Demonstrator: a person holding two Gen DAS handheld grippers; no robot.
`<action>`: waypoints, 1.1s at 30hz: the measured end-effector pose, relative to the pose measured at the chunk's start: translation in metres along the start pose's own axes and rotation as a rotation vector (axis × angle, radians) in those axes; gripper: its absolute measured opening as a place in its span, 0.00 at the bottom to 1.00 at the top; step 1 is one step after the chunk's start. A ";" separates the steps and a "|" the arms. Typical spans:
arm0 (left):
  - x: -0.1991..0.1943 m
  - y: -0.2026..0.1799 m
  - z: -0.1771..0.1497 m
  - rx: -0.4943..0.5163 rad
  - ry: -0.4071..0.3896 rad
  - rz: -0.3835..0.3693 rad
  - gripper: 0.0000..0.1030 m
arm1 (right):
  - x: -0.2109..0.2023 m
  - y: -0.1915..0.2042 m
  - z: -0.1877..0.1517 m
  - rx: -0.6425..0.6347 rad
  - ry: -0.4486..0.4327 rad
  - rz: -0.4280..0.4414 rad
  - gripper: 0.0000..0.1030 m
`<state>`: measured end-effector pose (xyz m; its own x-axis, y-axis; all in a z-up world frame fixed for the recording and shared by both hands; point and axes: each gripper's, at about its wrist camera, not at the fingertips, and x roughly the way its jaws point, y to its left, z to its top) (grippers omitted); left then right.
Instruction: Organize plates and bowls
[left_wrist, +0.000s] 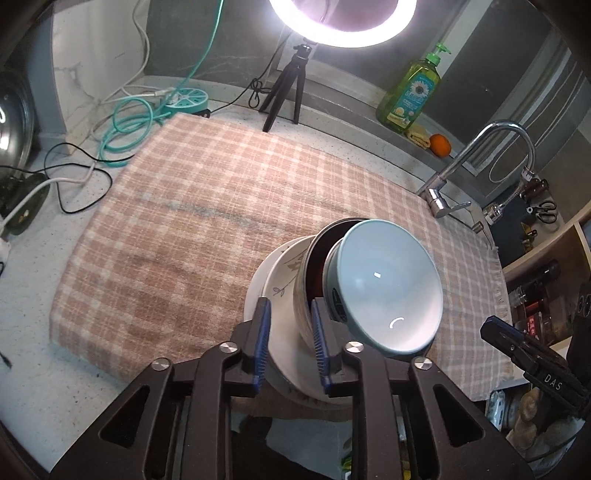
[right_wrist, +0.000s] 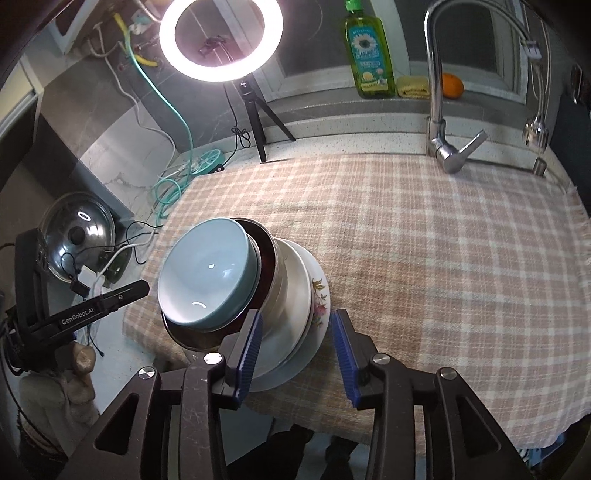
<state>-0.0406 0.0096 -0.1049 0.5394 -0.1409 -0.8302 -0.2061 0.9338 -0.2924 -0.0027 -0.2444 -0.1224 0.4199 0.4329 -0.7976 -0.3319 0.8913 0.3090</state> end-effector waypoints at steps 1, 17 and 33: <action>-0.002 -0.003 -0.001 0.007 -0.005 0.005 0.23 | -0.002 0.001 0.000 -0.009 -0.006 -0.008 0.36; -0.035 -0.035 -0.016 0.150 -0.076 0.053 0.49 | -0.026 0.032 -0.011 -0.080 -0.120 -0.101 0.47; -0.074 -0.034 -0.033 0.238 -0.127 0.040 0.57 | -0.052 0.074 -0.043 -0.060 -0.197 -0.146 0.69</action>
<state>-0.1001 -0.0228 -0.0487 0.6356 -0.0739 -0.7685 -0.0401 0.9909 -0.1284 -0.0849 -0.2068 -0.0805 0.6219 0.3238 -0.7130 -0.3031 0.9391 0.1620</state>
